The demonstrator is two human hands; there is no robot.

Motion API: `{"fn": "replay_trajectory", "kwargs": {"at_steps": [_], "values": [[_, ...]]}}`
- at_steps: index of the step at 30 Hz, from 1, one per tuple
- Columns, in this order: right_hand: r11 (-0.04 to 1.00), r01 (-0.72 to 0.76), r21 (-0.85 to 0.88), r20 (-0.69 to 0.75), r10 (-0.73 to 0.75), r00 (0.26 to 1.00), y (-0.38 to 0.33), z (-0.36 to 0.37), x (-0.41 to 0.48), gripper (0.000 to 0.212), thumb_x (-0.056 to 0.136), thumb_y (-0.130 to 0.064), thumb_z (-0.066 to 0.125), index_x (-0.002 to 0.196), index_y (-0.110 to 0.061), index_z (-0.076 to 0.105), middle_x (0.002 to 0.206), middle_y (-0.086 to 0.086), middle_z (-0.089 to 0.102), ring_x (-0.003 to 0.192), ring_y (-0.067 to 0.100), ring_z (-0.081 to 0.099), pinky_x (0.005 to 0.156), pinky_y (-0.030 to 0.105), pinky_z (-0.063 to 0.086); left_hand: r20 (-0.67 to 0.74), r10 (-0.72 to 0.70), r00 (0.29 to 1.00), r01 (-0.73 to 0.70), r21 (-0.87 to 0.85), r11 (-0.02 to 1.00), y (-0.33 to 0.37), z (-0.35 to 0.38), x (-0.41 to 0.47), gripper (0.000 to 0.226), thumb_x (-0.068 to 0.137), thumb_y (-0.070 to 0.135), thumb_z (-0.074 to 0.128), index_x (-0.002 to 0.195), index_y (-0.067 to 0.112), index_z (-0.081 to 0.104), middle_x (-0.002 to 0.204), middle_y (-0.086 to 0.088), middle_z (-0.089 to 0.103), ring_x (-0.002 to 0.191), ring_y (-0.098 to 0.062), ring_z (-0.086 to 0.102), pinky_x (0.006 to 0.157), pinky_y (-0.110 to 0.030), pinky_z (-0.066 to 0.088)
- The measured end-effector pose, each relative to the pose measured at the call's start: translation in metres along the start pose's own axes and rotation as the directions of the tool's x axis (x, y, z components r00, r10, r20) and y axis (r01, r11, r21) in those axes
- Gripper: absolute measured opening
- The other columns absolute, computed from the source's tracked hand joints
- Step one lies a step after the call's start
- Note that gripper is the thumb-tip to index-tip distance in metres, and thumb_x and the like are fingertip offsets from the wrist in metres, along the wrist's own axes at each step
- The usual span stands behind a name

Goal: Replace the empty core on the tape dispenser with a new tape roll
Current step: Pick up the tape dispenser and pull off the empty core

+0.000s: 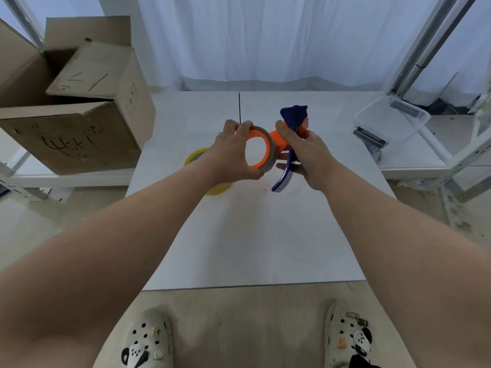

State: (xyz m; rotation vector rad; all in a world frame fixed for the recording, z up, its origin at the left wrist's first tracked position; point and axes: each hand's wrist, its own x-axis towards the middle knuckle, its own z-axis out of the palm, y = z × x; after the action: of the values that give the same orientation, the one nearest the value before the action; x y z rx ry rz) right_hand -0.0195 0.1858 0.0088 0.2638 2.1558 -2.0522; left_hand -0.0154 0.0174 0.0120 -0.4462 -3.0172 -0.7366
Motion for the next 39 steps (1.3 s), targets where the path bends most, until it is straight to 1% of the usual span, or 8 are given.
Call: {"fn": "replay_trajectory", "kwargs": {"at_steps": [4,12,16,18,22,25,34,39], "values": [[1.000,-0.014,0.028,-0.013,0.014,1.000,-0.003,0.001,-0.001,0.053,0.086,-0.042,0.061,0.129,-0.018,0.041,0.119,0.006,0.058,0.108,0.029,0.059,0.080,0.038,0.057,0.010,-0.005,1.000,0.004,0.075,0.997,-0.004,-0.005,-0.002,0.106,0.060,0.043,0.082,0.143,0.019,0.021,0.141,-0.008,0.031,0.124,-0.028,0.042,0.092,-0.036,0.043],[0.994,0.033,-0.108,-0.083,-0.042,0.996,-0.004,-0.002,-0.003,0.049,0.082,-0.037,0.066,0.121,-0.017,0.042,0.104,0.002,0.060,0.094,0.020,0.061,0.081,0.037,0.057,0.043,0.040,0.998,-0.041,0.028,0.999,-0.003,-0.008,-0.007,0.099,0.062,0.053,0.078,0.139,0.018,0.028,0.134,-0.007,0.038,0.113,-0.024,0.050,0.089,-0.032,0.043],[0.982,0.098,-0.160,-0.192,-0.129,0.973,-0.001,-0.004,-0.001,0.051,0.079,-0.038,0.069,0.118,-0.017,0.043,0.097,-0.006,0.056,0.084,0.011,0.057,0.069,0.026,0.052,0.046,0.064,0.997,-0.061,-0.071,0.996,-0.003,-0.009,-0.005,0.086,0.063,0.054,0.075,0.133,0.026,0.034,0.130,-0.001,0.043,0.118,-0.018,0.044,0.096,-0.034,0.043],[0.972,0.130,-0.197,-0.279,-0.183,0.943,0.001,-0.008,0.001,0.056,0.076,-0.038,0.071,0.120,-0.015,0.044,0.096,-0.007,0.055,0.082,0.009,0.056,0.064,0.023,0.045,-0.014,0.047,0.999,-0.049,-0.100,0.994,-0.008,-0.009,-0.002,0.083,0.062,0.056,0.071,0.132,0.029,0.035,0.128,0.002,0.045,0.122,-0.015,0.040,0.100,-0.032,0.039],[0.983,0.145,-0.114,-0.380,-0.179,0.908,0.001,-0.022,0.001,0.060,0.077,-0.036,0.071,0.124,-0.015,0.038,0.100,-0.005,0.054,0.081,0.009,0.056,0.064,0.023,0.045,-0.242,-0.100,0.965,0.108,0.018,0.994,-0.012,-0.011,0.005,0.091,0.064,0.058,0.067,0.139,0.022,0.029,0.128,-0.010,0.039,0.121,-0.030,0.038,0.100,-0.038,0.035],[0.990,0.141,0.001,-0.394,-0.129,0.910,0.004,-0.029,-0.001,0.056,0.078,-0.030,0.070,0.118,-0.018,0.032,0.095,-0.004,0.052,0.077,0.010,0.055,0.063,0.023,0.045,-0.271,-0.146,0.951,0.172,0.074,0.982,-0.011,-0.008,0.003,0.093,0.070,0.057,0.067,0.142,0.017,0.024,0.130,-0.015,0.037,0.120,-0.034,0.038,0.100,-0.040,0.034],[0.999,0.044,0.009,-0.368,-0.038,0.929,0.021,-0.057,-0.004,0.024,0.084,-0.035,0.058,0.104,-0.027,0.047,0.087,-0.002,0.054,0.076,0.018,0.052,0.069,0.035,0.045,-0.071,-0.015,0.997,0.025,0.142,0.990,0.000,0.027,0.020,0.095,0.073,0.050,0.069,0.145,0.009,0.023,0.139,-0.014,0.037,0.125,-0.034,0.034,0.105,-0.041,0.032],[0.996,-0.053,0.068,-0.331,0.072,0.941,0.028,-0.069,-0.006,0.033,0.088,-0.034,0.055,0.116,-0.022,0.044,0.089,-0.001,0.054,0.074,0.019,0.054,0.064,0.039,0.054,0.019,0.026,0.999,-0.030,0.273,0.962,0.006,0.056,0.032,0.096,0.073,0.053,0.067,0.146,0.010,0.022,0.141,-0.014,0.037,0.126,-0.035,0.036,0.104,-0.042,0.034]]}}
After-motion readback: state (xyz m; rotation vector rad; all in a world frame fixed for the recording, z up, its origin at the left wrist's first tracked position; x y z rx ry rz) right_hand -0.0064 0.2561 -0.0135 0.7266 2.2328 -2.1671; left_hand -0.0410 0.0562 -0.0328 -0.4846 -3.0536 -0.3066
